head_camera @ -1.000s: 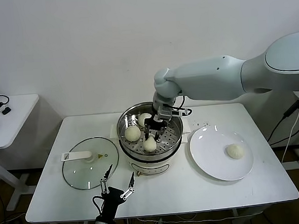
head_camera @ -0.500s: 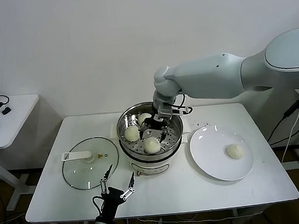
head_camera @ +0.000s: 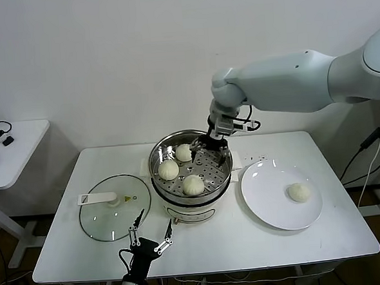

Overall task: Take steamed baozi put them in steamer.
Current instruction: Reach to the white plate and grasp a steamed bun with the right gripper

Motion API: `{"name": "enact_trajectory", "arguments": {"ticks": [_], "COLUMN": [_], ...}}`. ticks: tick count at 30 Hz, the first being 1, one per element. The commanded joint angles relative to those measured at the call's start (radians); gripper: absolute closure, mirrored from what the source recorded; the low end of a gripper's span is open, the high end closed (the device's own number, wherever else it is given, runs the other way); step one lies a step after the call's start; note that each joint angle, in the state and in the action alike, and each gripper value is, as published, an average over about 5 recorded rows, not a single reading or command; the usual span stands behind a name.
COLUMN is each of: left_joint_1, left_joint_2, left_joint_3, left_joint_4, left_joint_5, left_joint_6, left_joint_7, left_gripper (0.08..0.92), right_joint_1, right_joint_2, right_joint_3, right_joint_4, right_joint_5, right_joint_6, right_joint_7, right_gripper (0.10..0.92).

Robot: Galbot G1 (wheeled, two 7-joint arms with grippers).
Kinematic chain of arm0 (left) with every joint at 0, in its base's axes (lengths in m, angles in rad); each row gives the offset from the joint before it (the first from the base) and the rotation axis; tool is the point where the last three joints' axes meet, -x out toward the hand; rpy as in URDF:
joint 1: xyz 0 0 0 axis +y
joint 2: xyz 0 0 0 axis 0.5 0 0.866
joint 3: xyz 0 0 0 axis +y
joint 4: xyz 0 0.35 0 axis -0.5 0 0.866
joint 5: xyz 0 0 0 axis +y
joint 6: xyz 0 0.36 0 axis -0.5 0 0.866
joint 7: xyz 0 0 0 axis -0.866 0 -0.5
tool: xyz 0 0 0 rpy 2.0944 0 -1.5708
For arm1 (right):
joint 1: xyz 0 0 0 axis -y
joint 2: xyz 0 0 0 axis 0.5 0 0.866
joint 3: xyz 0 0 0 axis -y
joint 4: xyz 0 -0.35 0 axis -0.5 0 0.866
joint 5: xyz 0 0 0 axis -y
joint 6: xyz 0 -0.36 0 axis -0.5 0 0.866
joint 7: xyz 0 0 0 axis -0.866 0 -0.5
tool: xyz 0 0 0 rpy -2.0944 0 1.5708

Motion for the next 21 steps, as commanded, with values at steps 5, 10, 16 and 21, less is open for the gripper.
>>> {"name": "enact_trajectory", "arguments": {"ticks": [5,10,16,21], "left_joint_1": [-0.002,-0.003,-0.005,-0.003], "left_joint_2": [-0.049,-0.049,-0.049,-0.049], "left_joint_3": [0.001,0.002,0.002,0.010], "left_joint_4": [0.006,0.008,0.016,0.016], "left_joint_5": [0.002,0.002,0.002,0.007], "left_joint_6": [0.002,0.002,0.001,0.002], "left_joint_7": [0.002,0.003,0.002,0.001], "left_gripper": [0.177,0.177,0.177,0.177], "right_joint_1": [0.063,0.075,0.057,0.014], "right_joint_2": [-0.183,-0.258,-0.348,-0.401], "right_joint_3": [-0.167,-0.233,-0.233,-0.201], "right_joint_4": [0.004,0.052,0.100,0.101], "right_joint_5": [0.172,0.256,0.266,0.262], "right_joint_6": [-0.282,-0.504,-0.729,-0.824], "right_joint_7": [-0.111,-0.116,-0.144,-0.169], "right_gripper": [0.203,0.203,0.203,0.203]}}
